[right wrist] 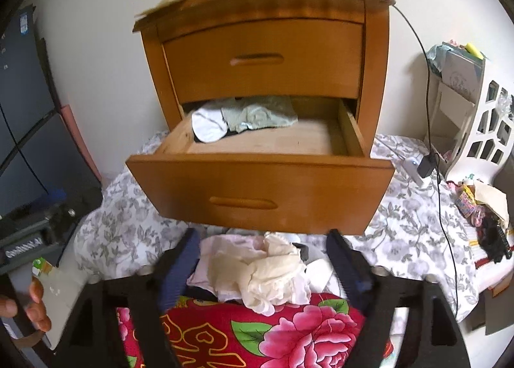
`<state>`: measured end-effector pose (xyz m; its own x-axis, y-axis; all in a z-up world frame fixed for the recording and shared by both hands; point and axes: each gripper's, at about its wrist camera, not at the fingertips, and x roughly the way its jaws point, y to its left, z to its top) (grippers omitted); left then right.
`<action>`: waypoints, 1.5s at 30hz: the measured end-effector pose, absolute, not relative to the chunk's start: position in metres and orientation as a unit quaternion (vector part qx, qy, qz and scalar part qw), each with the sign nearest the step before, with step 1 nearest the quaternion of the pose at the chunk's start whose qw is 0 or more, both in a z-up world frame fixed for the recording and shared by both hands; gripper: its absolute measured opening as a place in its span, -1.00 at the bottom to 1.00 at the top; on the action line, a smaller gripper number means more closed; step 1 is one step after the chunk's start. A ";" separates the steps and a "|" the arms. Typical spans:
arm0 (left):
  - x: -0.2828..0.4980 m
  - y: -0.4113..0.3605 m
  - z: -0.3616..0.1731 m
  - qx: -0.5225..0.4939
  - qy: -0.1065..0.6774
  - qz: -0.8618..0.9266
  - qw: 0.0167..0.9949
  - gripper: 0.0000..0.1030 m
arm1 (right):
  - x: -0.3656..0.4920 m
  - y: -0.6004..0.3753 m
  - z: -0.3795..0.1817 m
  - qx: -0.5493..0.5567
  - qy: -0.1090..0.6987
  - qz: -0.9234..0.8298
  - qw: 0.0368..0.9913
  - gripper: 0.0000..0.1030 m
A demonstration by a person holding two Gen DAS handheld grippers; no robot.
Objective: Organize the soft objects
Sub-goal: 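Withdraw the right tool and reach the left tool toward the drawer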
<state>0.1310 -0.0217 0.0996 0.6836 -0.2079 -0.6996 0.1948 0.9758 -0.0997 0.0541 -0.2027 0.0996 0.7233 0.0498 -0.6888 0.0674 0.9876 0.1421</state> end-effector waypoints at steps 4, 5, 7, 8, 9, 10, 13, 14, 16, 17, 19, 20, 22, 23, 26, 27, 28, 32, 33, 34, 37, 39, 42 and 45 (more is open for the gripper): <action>0.132 -0.021 0.097 -0.010 0.383 -0.105 0.918 0.91 | 0.055 -0.205 0.098 0.082 0.369 -0.009 0.926 1.00; 0.133 -0.021 0.096 -0.010 0.384 -0.104 0.917 0.91 | 0.056 -0.206 0.097 0.083 0.369 -0.008 0.926 1.00; 0.133 -0.020 0.094 -0.011 0.386 -0.101 0.917 0.91 | 0.056 -0.207 0.097 0.085 0.368 -0.008 0.926 1.00; 0.134 -0.019 0.093 -0.012 0.386 -0.100 0.917 0.91 | 0.056 -0.206 0.097 0.085 0.366 -0.006 0.927 1.00; 0.134 -0.019 0.092 -0.013 0.382 -0.100 0.919 0.91 | 0.055 -0.207 0.097 0.084 0.366 -0.006 0.927 1.00; 0.135 -0.019 0.092 -0.013 0.383 -0.099 0.918 0.91 | 0.056 -0.206 0.096 0.083 0.365 -0.005 0.927 1.00; 0.137 -0.019 0.089 -0.013 0.385 -0.097 0.918 0.91 | 0.057 -0.208 0.094 0.086 0.362 -0.003 0.928 1.00; 0.137 -0.019 0.088 -0.013 0.385 -0.096 0.918 0.91 | 0.057 -0.209 0.093 0.088 0.362 -0.003 0.928 1.00; 0.139 -0.020 0.087 -0.013 0.386 -0.095 0.917 0.91 | 0.059 -0.212 0.091 0.093 0.360 -0.006 0.928 1.00; 0.140 -0.020 0.087 -0.013 0.387 -0.094 0.917 0.91 | 0.059 -0.214 0.089 0.096 0.357 -0.008 0.929 1.00; 0.145 -0.020 0.087 -0.011 0.388 -0.092 0.917 0.91 | 0.060 -0.217 0.088 0.103 0.352 -0.009 0.930 1.00; 0.148 -0.021 0.088 -0.010 0.387 -0.091 0.918 0.91 | 0.062 -0.219 0.087 0.106 0.349 -0.009 0.931 1.00; 0.153 -0.023 0.090 -0.008 0.379 -0.092 0.921 0.91 | 0.064 -0.221 0.087 0.109 0.345 -0.008 0.932 1.00; 0.155 -0.026 0.092 -0.006 0.373 -0.096 0.923 0.91 | 0.066 -0.222 0.086 0.108 0.344 -0.007 0.933 1.00; 0.161 -0.032 0.097 -0.002 0.355 -0.106 0.929 0.91 | 0.071 -0.223 0.082 0.106 0.343 0.001 0.933 1.00; 0.166 -0.036 0.100 0.002 0.348 -0.111 0.931 0.91 | 0.073 -0.223 0.080 0.106 0.345 0.004 0.933 1.00; 0.171 -0.039 0.102 0.006 0.345 -0.115 0.931 0.91 | 0.076 -0.223 0.077 0.108 0.347 0.007 0.932 1.00; 0.200 -0.048 0.118 0.010 0.338 -0.133 0.932 0.91 | 0.085 -0.227 0.068 0.116 0.359 0.018 0.926 1.00; 0.206 -0.050 0.121 0.015 0.335 -0.134 0.932 0.91 | 0.088 -0.228 0.066 0.115 0.361 0.018 0.925 1.00; 0.216 -0.053 0.126 0.026 0.334 -0.131 0.933 0.91 | 0.092 -0.230 0.064 0.113 0.366 0.016 0.924 1.00; 0.239 -0.061 0.136 0.047 0.330 -0.129 0.934 0.91 | 0.102 -0.233 0.059 0.115 0.373 0.014 0.920 1.00; 0.259 -0.067 0.139 0.056 0.337 -0.139 0.929 0.91 | 0.109 -0.235 0.056 0.115 0.380 0.013 0.918 1.00; 0.286 -0.076 0.136 0.064 0.358 -0.148 0.920 0.91 | 0.119 -0.238 0.053 0.111 0.389 0.013 0.915 1.00; 0.308 -0.082 0.129 0.065 0.377 -0.144 0.913 0.91 | 0.129 -0.244 0.051 0.110 0.394 0.010 0.913 1.00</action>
<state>0.3080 -0.0817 0.1290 0.6738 -0.2138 -0.7073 0.3120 0.9500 0.0100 0.1289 -0.2435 0.0512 0.6901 0.1054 -0.7160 0.0677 0.9756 0.2088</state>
